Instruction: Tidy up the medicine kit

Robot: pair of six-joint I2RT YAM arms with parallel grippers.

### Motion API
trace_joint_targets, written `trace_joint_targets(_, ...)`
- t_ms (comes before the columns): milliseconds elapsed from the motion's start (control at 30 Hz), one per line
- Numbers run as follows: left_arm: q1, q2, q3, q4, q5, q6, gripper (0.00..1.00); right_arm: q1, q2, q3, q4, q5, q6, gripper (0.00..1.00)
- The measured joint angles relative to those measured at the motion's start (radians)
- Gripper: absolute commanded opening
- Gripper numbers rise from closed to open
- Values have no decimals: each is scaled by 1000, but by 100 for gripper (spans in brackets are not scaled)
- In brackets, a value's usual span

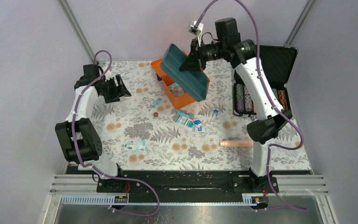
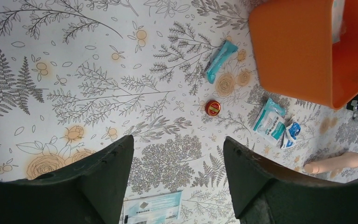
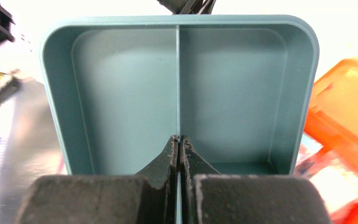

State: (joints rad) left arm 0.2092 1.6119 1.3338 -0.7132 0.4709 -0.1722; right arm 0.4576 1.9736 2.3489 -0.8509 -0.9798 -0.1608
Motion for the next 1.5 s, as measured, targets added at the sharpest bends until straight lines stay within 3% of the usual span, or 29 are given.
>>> trace_joint_targets(100, -2, 0, 7, 3, 1, 0, 69, 0, 26, 121, -85, 24, -215, 0)
trace_joint_targets(300, -8, -34, -32, 12, 4, 24, 68, 7, 78, 129, -216, 133, -699, 0)
trace_joint_targets(633, -51, -106, -95, 5, 32, 53, 68, 7, 187, 124, -159, 292, -1146, 0)
trace_joint_targets(1000, -92, -108, -97, 5, 48, 62, 68, 37, 369, 124, -31, 407, -1353, 0)
trace_joint_targets(1500, -92, -155, -132, 4, 41, 71, 68, 53, 378, 114, -102, 439, -1453, 0)
